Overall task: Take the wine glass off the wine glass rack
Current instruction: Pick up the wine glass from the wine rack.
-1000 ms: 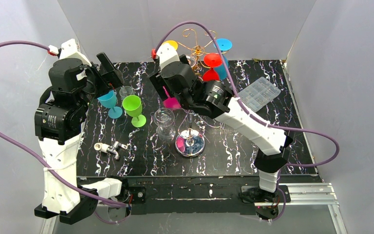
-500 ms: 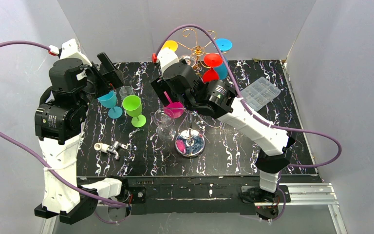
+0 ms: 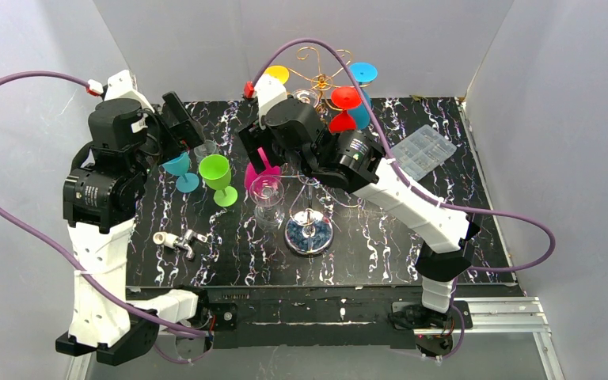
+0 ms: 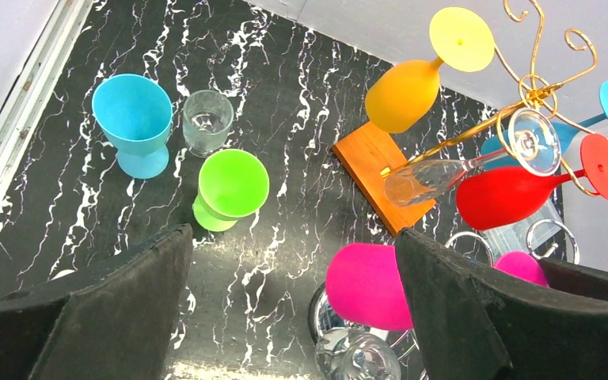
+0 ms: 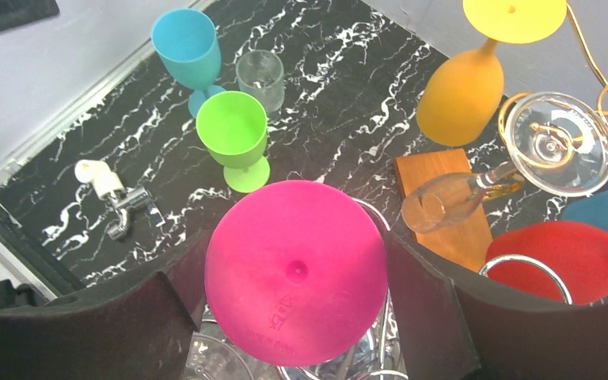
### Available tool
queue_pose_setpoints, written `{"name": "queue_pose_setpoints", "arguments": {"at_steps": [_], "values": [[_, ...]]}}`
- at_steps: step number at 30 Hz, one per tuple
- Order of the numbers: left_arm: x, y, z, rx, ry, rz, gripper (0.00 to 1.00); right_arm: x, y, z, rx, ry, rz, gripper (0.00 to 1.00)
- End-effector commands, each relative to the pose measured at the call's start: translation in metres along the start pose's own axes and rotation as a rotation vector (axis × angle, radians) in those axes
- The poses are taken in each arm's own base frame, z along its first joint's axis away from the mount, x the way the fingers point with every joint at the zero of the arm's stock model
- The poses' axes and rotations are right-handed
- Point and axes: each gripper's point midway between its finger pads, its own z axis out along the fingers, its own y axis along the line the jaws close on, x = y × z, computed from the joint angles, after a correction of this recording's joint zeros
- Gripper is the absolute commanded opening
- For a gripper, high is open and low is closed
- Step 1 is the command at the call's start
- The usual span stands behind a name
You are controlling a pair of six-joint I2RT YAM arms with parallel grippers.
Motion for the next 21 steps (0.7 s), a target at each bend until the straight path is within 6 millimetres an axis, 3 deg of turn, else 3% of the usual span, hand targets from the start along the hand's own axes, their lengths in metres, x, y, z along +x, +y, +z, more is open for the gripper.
{"name": "queue_pose_setpoints", "arguments": {"at_steps": [1,7,15,21], "values": [[0.001,0.010,-0.008,-0.029,-0.019,0.007,1.00,-0.041,0.000,-0.015,-0.029,-0.142,0.099,0.60],[0.015,0.004,0.002,0.003,0.044,0.030,0.99,-0.061,-0.012,-0.019,0.006,-0.217,0.139,0.60],[0.023,-0.007,0.019,0.034,0.116,0.050,0.99,-0.080,-0.024,-0.013,-0.076,-0.273,0.246,0.60],[0.024,-0.019,0.029,0.081,0.144,0.029,0.99,-0.095,-0.057,-0.012,-0.118,-0.329,0.360,0.59]]}}
